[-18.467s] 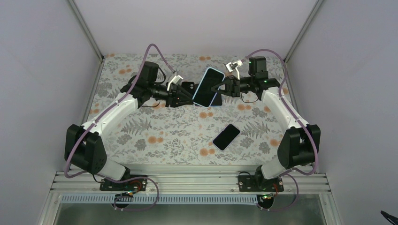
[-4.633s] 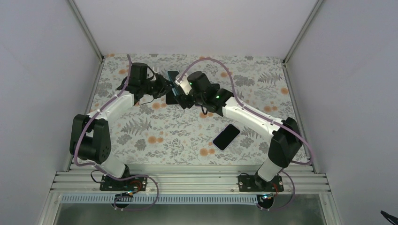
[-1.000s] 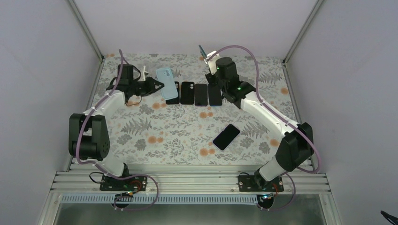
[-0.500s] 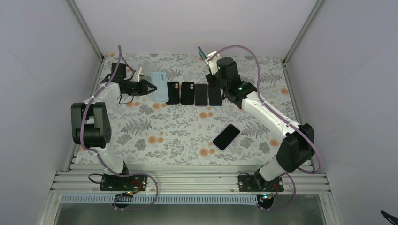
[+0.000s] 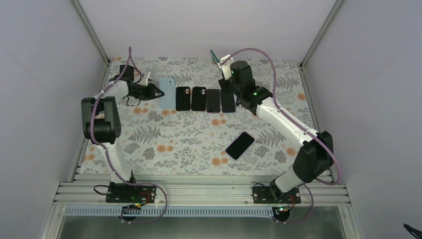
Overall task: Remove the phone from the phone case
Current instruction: Place the phone case at the center of the board.
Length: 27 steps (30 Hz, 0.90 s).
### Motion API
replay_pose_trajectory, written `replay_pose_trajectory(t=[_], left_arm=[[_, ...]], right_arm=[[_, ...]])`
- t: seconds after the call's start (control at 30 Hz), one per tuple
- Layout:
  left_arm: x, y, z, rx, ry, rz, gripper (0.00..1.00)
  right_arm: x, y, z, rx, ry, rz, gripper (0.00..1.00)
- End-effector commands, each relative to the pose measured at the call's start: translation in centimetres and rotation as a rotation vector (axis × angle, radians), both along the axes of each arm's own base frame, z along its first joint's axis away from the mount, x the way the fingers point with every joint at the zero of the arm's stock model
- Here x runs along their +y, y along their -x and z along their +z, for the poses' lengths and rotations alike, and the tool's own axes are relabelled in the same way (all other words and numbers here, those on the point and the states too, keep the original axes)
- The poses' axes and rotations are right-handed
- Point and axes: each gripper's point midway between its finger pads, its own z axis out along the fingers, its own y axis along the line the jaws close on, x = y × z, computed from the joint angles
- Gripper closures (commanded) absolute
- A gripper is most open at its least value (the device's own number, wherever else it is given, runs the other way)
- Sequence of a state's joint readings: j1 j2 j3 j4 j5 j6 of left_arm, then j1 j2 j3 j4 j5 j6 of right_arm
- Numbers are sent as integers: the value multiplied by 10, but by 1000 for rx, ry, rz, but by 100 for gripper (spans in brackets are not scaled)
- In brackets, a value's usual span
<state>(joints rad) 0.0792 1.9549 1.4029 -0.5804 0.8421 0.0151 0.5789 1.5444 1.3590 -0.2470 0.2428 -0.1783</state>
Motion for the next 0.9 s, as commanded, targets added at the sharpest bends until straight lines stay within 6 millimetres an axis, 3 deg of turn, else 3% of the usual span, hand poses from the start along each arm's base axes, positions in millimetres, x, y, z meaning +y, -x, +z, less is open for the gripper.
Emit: replay_pose_trajectory(t=[0.0,0.5,0.87], left_arm=[[10,-6,-15,11,-22,-17,98],[21,-28,-61,76,-76,-6,98],[27,-33,-89,139,-177,40,98]], right_arm=[[-6,0,33,-78,-78,-15,96],[-9,-1,27,-65,-75,-17,96],[-9,-1,26,-59,-81,-15,96]])
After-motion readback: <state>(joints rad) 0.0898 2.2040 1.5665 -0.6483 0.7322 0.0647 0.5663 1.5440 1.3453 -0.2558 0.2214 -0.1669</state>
